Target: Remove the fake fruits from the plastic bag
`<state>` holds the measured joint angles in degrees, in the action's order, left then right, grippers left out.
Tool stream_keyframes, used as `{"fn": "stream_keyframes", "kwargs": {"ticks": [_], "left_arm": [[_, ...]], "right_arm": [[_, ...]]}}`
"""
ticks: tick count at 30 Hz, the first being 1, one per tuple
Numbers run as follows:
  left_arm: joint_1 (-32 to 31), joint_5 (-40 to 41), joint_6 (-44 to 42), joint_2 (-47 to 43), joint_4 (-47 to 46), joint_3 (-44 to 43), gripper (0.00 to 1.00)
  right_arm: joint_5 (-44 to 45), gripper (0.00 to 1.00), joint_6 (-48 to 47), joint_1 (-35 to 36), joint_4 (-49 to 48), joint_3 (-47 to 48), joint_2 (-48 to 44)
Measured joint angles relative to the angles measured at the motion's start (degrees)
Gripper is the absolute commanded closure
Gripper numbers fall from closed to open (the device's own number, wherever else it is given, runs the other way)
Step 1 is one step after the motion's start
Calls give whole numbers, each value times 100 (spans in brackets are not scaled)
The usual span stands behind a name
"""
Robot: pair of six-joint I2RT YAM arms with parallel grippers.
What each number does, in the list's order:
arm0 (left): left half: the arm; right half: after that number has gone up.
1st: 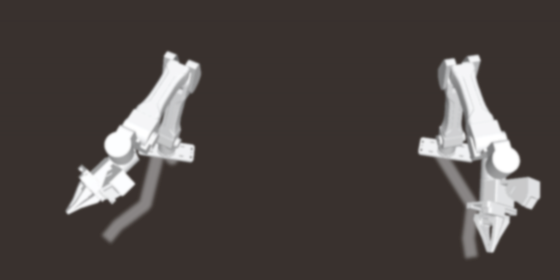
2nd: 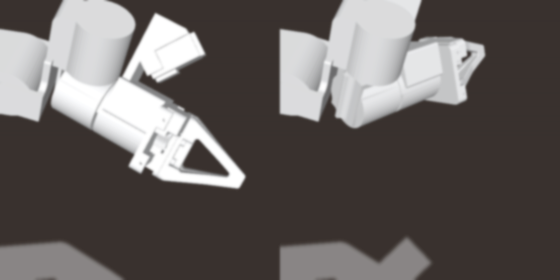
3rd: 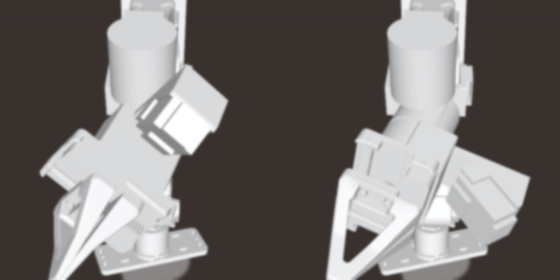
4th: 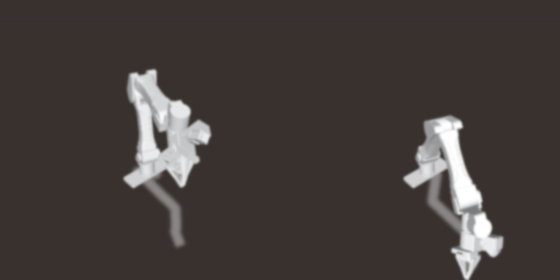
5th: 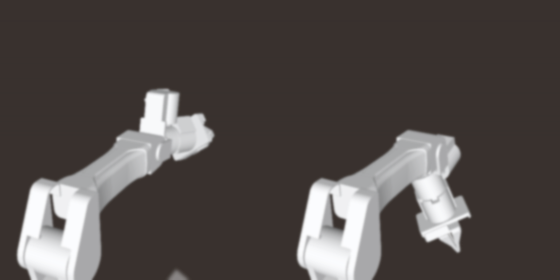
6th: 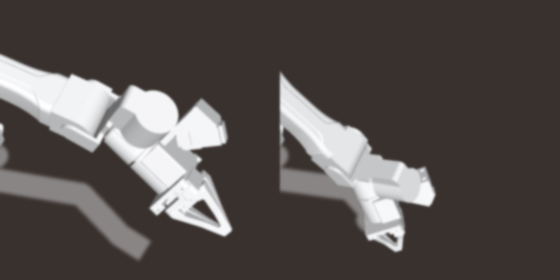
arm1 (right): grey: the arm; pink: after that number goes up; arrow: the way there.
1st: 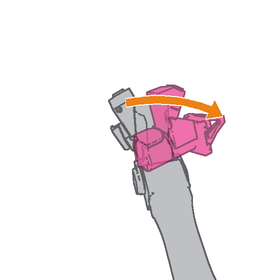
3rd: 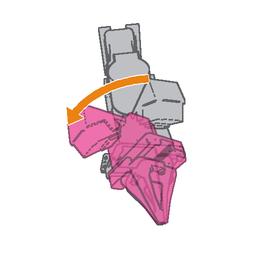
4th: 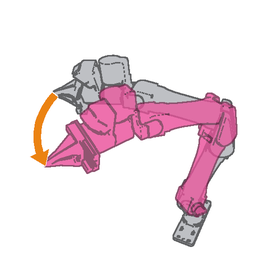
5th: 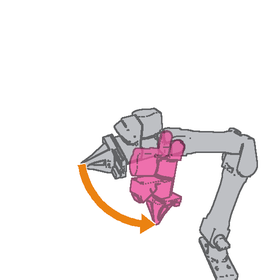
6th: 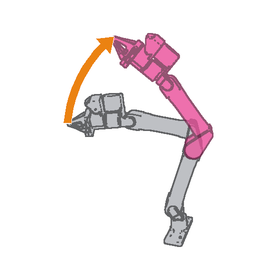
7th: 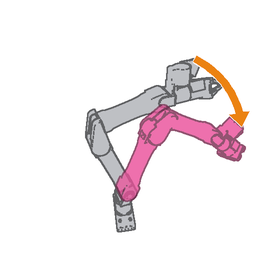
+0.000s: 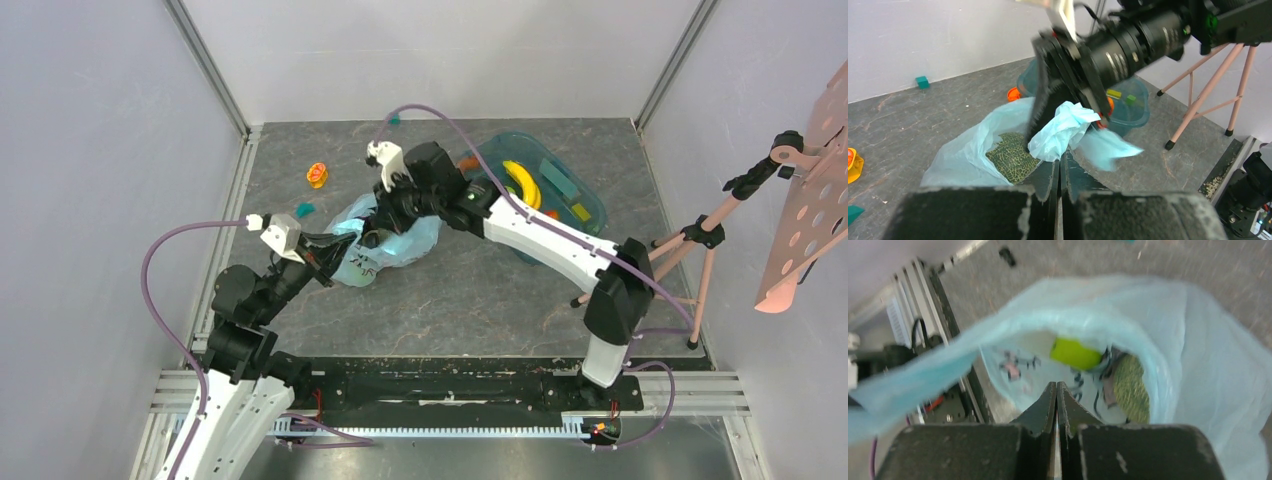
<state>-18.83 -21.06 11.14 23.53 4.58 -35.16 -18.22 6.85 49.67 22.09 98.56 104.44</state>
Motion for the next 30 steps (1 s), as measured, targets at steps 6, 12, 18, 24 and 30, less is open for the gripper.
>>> {"fn": "stream_keyframes", "kwargs": {"ticks": [6,12,18,24,30], "left_arm": [[0,0,0,-24,-4,35,98],[0,-74,7,-24,-28,85,98],[0,-205,17,-61,-9,87,98],[0,-205,15,-136,173,85,98],[0,-205,17,-153,282,85,98]], "right_arm": [[299,100,-210,157,114,-1314,-691],[942,100,-122,175,-234,-1814,-765],[1340,100,221,170,-1086,-1880,-710],[1224,100,575,170,-1733,-1880,-697],[1143,99,667,170,-1895,-1843,-546]]}}
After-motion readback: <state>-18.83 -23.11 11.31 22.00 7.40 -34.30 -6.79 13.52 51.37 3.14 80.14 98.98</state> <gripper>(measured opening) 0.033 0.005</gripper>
